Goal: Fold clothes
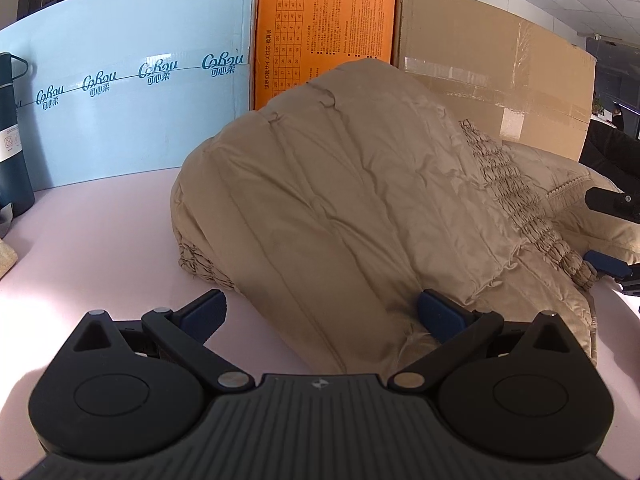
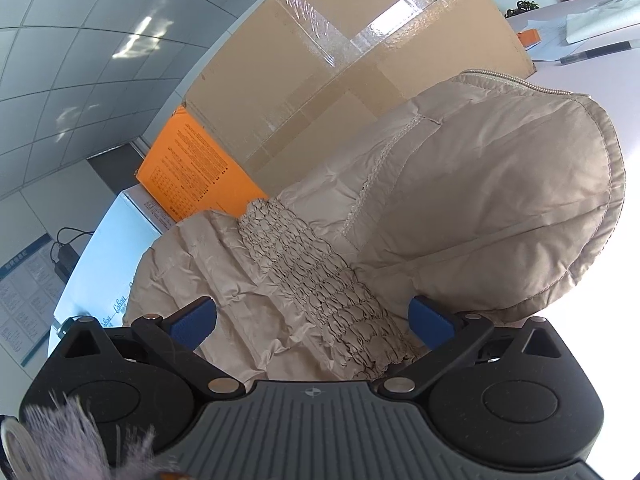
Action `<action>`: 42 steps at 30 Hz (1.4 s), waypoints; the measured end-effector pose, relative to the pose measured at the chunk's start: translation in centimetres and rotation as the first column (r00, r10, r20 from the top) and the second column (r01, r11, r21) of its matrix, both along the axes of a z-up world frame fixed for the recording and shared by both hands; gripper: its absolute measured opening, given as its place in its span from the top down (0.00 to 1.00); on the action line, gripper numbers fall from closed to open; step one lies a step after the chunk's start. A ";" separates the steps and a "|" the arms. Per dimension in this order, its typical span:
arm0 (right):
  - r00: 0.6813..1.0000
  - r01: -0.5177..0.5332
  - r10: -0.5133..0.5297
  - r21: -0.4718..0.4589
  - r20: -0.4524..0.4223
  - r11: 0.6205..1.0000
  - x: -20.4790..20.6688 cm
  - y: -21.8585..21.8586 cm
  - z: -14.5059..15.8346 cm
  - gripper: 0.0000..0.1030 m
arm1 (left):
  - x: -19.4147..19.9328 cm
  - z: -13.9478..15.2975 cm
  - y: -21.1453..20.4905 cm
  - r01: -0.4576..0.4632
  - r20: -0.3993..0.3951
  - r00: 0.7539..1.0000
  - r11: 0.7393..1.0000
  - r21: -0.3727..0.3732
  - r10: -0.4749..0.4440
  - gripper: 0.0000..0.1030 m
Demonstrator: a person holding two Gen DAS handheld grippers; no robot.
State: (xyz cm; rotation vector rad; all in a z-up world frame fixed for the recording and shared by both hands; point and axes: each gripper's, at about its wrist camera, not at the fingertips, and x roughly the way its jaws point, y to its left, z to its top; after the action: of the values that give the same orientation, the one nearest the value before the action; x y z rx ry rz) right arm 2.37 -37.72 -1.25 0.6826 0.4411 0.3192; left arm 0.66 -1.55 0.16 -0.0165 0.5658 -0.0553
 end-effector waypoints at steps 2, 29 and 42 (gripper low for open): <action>1.000 0.013 -0.014 0.022 0.023 1.000 -0.2 0.0 0.1 0.00 | -0.2 -0.2 0.8 0.002 0.011 1.000 0.999 -0.035 -0.002 0.00; 0.986 0.144 -0.149 -0.075 -0.069 0.987 -1.5 1.0 0.9 0.00 | 0.1 -0.1 8.7 -0.272 0.024 0.958 0.934 -0.233 0.285 0.00; 0.989 0.031 -0.066 -0.245 -0.136 0.969 -3.3 3.7 2.0 0.00 | -0.1 -0.1 9.1 -0.263 0.023 0.960 0.925 -0.274 0.280 0.00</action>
State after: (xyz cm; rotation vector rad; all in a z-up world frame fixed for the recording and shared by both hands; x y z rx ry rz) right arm -0.90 -33.99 0.72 0.4778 0.5887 0.1657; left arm 0.61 7.57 0.02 -0.3567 0.4862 0.1384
